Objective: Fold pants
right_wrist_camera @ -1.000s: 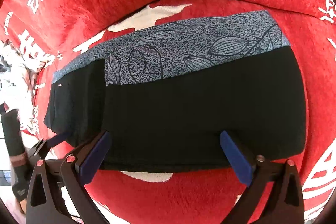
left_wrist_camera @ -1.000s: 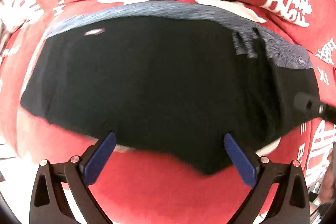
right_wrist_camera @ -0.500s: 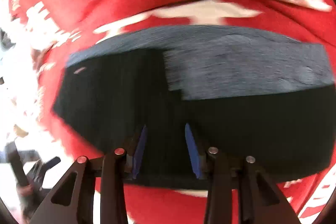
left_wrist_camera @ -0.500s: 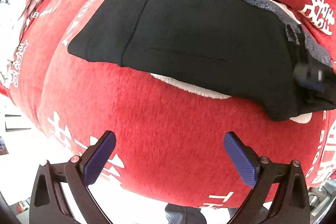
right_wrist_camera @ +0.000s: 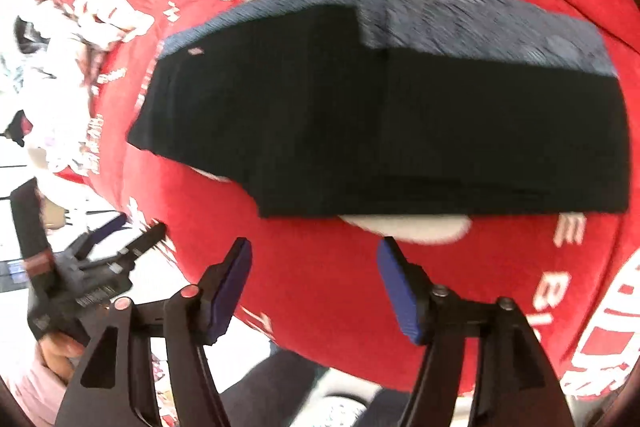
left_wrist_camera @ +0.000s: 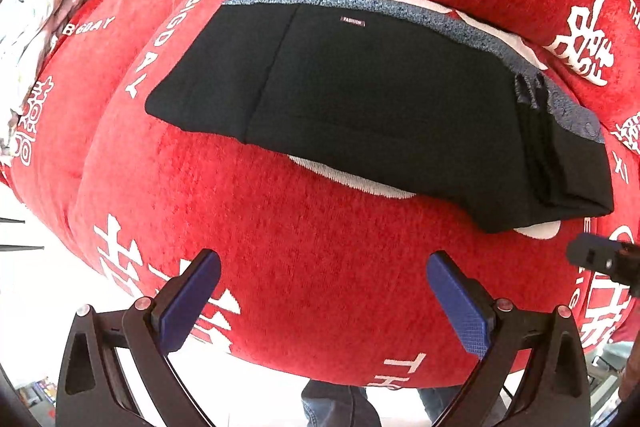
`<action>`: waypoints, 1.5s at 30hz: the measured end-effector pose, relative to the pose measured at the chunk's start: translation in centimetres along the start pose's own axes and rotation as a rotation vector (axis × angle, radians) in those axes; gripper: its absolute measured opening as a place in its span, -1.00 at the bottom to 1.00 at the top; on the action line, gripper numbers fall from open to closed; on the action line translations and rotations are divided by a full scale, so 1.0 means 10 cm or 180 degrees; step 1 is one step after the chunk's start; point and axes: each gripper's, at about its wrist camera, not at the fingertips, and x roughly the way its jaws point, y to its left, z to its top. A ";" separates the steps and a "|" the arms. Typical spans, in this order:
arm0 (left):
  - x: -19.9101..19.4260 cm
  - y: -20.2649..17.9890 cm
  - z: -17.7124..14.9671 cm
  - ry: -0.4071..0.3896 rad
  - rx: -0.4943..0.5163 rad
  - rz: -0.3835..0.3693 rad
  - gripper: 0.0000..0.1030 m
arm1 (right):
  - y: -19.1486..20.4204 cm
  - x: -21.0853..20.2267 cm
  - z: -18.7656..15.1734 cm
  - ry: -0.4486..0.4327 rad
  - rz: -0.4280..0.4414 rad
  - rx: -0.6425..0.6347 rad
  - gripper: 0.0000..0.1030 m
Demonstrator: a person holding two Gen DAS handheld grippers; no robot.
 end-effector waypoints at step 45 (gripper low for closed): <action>0.40 0.53 0.18 0.0298 -0.0723 -0.0365 1.00 | 0.34 0.12 0.10 0.0172 -0.0265 -0.0256 0.57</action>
